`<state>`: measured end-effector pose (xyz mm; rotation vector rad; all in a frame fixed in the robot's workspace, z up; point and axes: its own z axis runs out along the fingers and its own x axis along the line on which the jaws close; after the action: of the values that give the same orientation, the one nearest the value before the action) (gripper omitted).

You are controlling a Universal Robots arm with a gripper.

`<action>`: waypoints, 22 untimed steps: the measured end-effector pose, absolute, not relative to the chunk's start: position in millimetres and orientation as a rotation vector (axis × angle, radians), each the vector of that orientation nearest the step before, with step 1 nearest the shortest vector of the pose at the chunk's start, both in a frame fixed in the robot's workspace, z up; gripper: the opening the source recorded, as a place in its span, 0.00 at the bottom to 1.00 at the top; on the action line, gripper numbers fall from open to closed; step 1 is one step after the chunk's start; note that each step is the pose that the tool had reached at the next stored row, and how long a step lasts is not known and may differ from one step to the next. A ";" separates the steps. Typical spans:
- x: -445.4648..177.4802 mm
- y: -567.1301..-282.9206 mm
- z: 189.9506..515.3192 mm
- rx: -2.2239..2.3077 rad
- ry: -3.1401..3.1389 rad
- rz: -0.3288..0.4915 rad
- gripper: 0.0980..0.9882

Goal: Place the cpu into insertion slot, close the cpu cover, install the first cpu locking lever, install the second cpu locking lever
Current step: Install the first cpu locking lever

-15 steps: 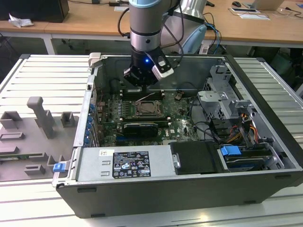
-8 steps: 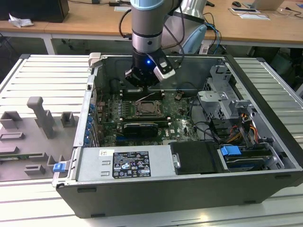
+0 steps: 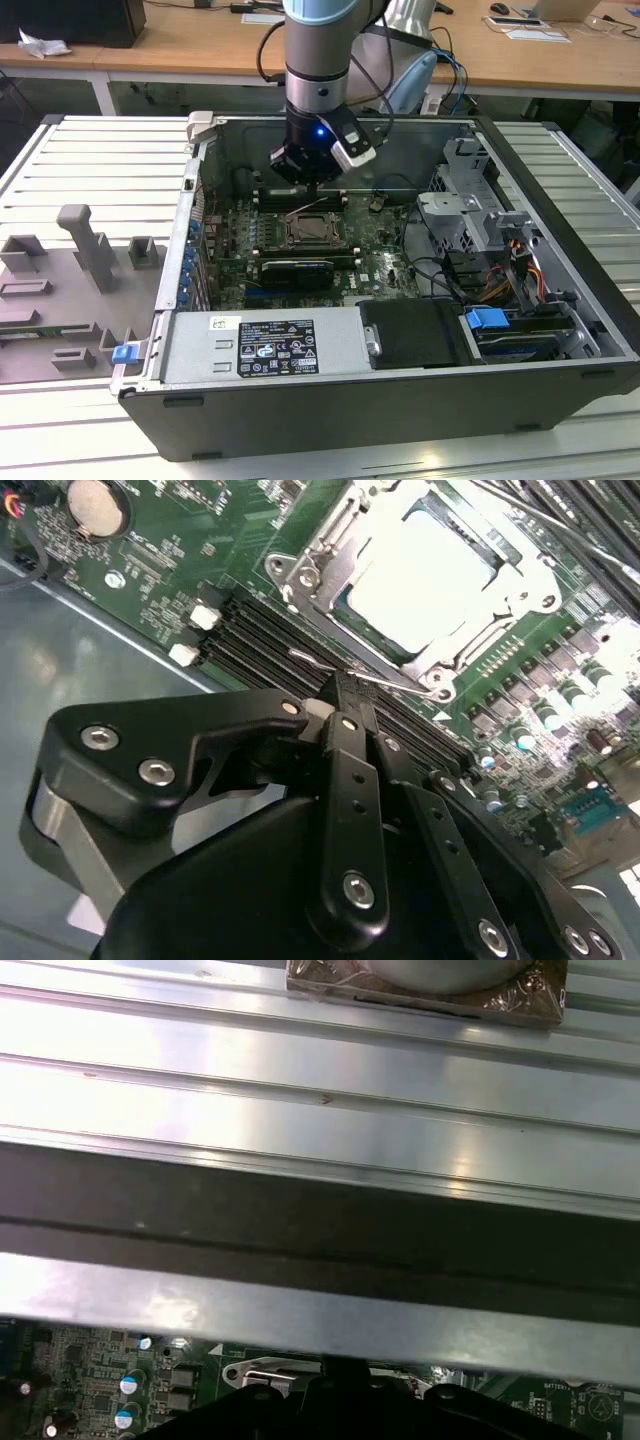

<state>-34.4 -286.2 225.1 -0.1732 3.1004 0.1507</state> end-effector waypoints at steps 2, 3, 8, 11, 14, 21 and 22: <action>-31.3 -286.2 224.6 -0.174 3.100 0.151 0.01; -29.8 -286.2 224.4 -0.173 3.100 0.151 0.01; -25.6 -286.2 221.7 -0.173 3.100 0.150 0.01; -22.8 -286.9 215.1 -0.172 3.100 0.162 0.01; -22.5 -287.7 213.5 -0.151 3.100 0.171 0.01; -22.3 -289.2 210.9 -0.132 3.101 0.171 0.01; -21.9 -289.2 210.1 -0.132 3.101 0.171 0.01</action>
<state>-21.9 -289.2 210.1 -0.1321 3.1010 0.1706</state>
